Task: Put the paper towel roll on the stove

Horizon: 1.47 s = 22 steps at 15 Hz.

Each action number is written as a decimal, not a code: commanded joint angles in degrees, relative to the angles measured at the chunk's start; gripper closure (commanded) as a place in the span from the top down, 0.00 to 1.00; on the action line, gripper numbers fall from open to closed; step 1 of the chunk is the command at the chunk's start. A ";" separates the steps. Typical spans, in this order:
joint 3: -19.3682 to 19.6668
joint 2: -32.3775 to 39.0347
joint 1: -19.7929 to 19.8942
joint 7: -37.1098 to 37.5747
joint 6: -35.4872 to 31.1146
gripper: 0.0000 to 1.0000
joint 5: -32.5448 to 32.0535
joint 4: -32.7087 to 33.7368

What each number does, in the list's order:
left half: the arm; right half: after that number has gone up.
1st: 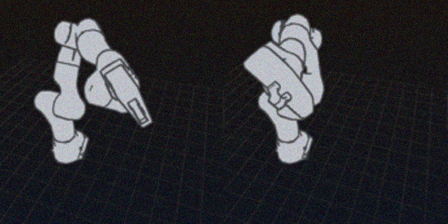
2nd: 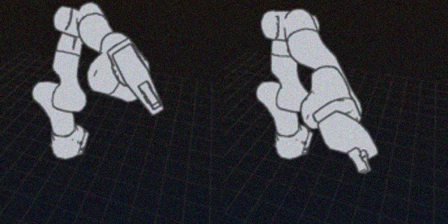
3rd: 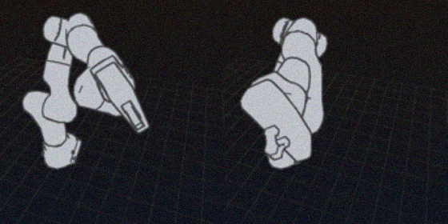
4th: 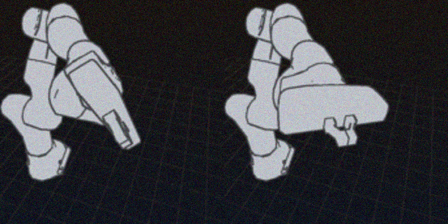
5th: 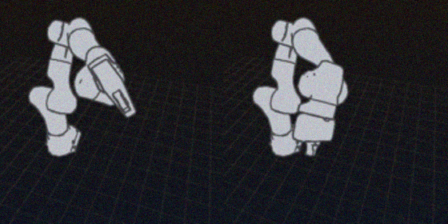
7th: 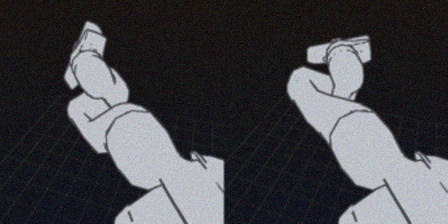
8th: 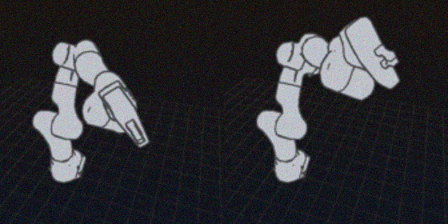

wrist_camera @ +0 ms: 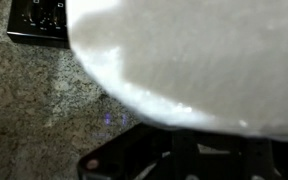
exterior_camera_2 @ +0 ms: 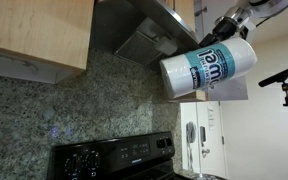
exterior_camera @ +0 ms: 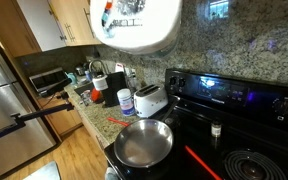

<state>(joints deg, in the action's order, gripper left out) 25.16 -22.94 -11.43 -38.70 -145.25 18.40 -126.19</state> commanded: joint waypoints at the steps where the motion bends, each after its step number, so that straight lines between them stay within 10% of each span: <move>1: -1.98 7.15 4.04 2.51 -4.24 0.00 1.31 3.38; 13: -8.07 28.90 19.15 20.29 -4.16 0.00 -4.25 15.51; 22: -9.68 32.09 21.15 41.61 -2.09 0.00 -16.41 19.46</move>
<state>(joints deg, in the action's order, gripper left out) 16.17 8.87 8.95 -3.64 -150.77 5.04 -109.64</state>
